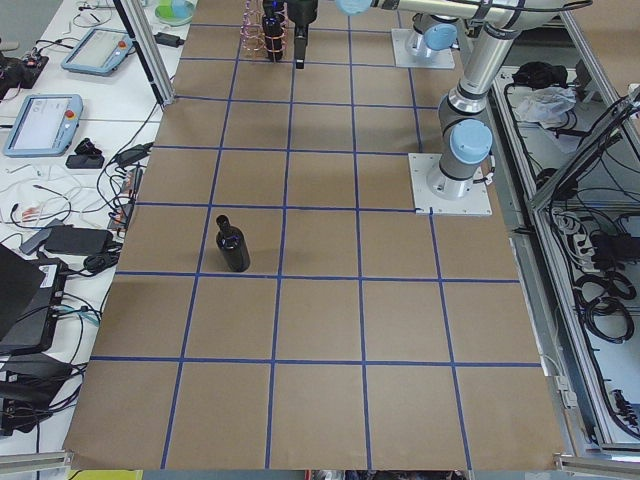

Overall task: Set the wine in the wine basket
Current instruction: 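Move the left gripper toward the black wine bottle lying at the table edge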

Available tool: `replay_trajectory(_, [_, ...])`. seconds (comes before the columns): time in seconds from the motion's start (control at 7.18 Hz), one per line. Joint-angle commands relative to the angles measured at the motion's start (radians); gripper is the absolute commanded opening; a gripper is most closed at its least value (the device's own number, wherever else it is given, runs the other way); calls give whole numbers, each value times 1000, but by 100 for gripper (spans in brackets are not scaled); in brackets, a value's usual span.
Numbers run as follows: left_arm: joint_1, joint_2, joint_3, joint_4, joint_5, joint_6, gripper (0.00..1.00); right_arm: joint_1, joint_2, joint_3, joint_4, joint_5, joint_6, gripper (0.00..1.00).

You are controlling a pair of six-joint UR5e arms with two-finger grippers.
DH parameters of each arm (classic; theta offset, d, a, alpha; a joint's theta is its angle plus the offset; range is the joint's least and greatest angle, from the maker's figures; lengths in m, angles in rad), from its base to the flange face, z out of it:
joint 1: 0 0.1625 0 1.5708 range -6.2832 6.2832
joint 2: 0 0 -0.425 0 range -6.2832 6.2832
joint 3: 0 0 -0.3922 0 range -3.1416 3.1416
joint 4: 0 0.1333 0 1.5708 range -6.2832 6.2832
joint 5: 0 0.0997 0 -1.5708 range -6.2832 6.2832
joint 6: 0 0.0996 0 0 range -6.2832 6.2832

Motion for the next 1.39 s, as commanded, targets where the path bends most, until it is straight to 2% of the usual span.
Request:
replay_trajectory(0.0, [15, -3, -2, -4, 11, 4, 100, 1, -1, 0, 0, 4, 4, 100])
replay_trajectory(0.28, [99, 0, -6, -5, 3, 6, 100, 1, -1, 0, 0, 4, 4, 100])
replay_trajectory(0.42, [179, -1, 2, -13, 4, 66, 100, 1, -1, 0, 0, 6, 4, 100])
replay_trajectory(0.56, [294, -7, 11, -14, 3, 217, 100, 0, 0, 0, -1, 6, 4, 100])
replay_trajectory(0.7, [409, -24, 13, -21, -9, 280, 100, 0, -1, 0, 0, -2, 10, 100])
replay_trajectory(0.84, [464, -47, 14, -1, -28, 355, 100, 1, -1, 0, 0, 7, 15, 100])
replay_trajectory(0.98, [479, -91, 39, 46, -26, 360, 100, 1, -1, 0, 0, 4, 13, 100])
replay_trajectory(1.25, [506, -212, 198, 35, 23, 366, 100, 0, 0, 0, -1, -5, 3, 100])
